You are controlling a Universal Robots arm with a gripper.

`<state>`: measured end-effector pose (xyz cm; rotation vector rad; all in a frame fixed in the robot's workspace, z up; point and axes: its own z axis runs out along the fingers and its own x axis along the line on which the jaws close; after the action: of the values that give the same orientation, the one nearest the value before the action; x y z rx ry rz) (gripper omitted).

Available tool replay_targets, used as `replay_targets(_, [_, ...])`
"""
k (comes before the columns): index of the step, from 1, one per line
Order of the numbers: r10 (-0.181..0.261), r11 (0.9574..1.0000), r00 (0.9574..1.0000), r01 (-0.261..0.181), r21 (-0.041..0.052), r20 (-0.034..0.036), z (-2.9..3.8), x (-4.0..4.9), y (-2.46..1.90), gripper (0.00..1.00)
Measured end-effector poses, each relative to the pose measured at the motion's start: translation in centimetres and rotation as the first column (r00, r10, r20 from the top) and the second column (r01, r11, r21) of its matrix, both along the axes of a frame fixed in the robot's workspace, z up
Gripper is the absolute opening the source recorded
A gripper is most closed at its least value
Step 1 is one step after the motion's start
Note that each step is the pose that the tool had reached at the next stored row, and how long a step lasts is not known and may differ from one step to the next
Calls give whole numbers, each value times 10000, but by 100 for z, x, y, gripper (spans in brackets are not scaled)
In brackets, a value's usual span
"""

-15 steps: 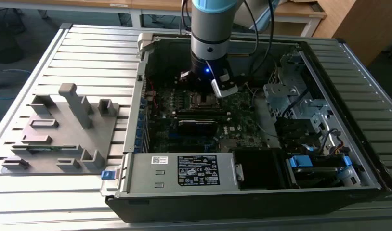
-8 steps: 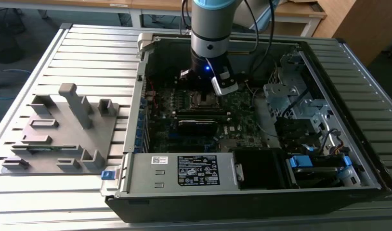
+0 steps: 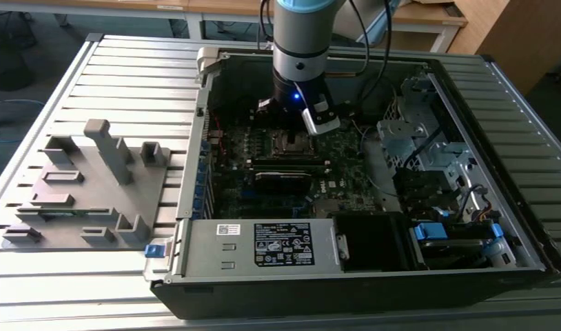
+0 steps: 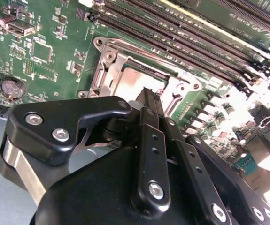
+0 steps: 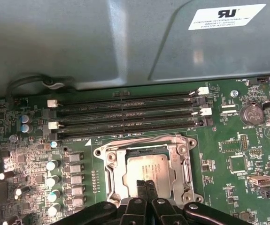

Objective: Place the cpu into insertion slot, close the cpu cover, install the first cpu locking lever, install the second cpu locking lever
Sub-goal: 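Install the second cpu locking lever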

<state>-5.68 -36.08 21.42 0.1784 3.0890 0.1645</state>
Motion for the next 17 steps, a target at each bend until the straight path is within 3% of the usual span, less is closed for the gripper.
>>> replay_targets(17, [1, 10000, 10000, -1, -2, 0, 6, 37, 23, 10])
